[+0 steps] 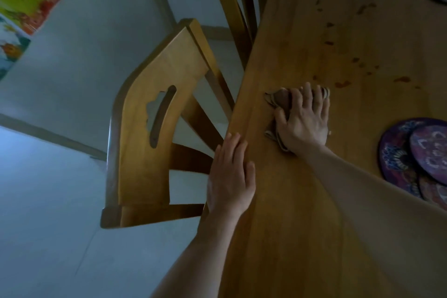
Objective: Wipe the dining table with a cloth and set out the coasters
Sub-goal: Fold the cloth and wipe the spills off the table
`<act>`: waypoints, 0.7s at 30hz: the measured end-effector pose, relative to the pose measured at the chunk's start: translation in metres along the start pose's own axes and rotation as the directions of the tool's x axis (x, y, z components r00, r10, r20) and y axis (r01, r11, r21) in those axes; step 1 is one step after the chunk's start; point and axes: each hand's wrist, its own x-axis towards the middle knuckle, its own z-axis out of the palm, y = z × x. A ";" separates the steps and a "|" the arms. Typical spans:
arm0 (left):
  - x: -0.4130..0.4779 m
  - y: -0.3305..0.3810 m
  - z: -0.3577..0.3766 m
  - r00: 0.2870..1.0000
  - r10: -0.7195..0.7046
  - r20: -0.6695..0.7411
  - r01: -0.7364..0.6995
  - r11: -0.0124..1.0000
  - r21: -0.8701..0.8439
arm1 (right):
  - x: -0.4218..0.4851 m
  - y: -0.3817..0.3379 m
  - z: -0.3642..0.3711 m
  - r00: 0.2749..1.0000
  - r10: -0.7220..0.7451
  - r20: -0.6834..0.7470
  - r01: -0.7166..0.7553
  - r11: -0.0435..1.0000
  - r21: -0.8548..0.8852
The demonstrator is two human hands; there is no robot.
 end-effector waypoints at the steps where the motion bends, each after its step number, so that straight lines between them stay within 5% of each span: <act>1: 0.000 0.000 0.000 1.000 0.000 -0.003 0.000 1.000 -0.019 | 0.004 -0.008 0.003 0.999 -0.040 0.011 0.040 0.999 -0.007; 7: 0.001 0.002 -0.005 0.997 -0.005 -0.083 -0.015 0.971 -0.237 | -0.005 -0.037 0.013 0.910 -0.388 0.145 0.393 0.920 -0.004; 12: 0.000 0.003 -0.008 0.993 0.011 -0.118 -0.040 0.967 -0.253 | -0.053 -0.020 0.004 0.832 -0.503 0.234 0.510 0.860 0.036; 16: -0.002 0.003 -0.009 0.998 0.051 -0.039 -0.057 0.981 -0.187 | -0.094 0.009 -0.009 0.872 -0.434 0.225 0.438 0.898 0.033; 21: -0.003 -0.004 -0.006 0.984 0.179 0.017 -0.178 0.983 -0.044 | -0.155 0.044 -0.022 0.983 -0.158 0.095 0.158 0.987 0.012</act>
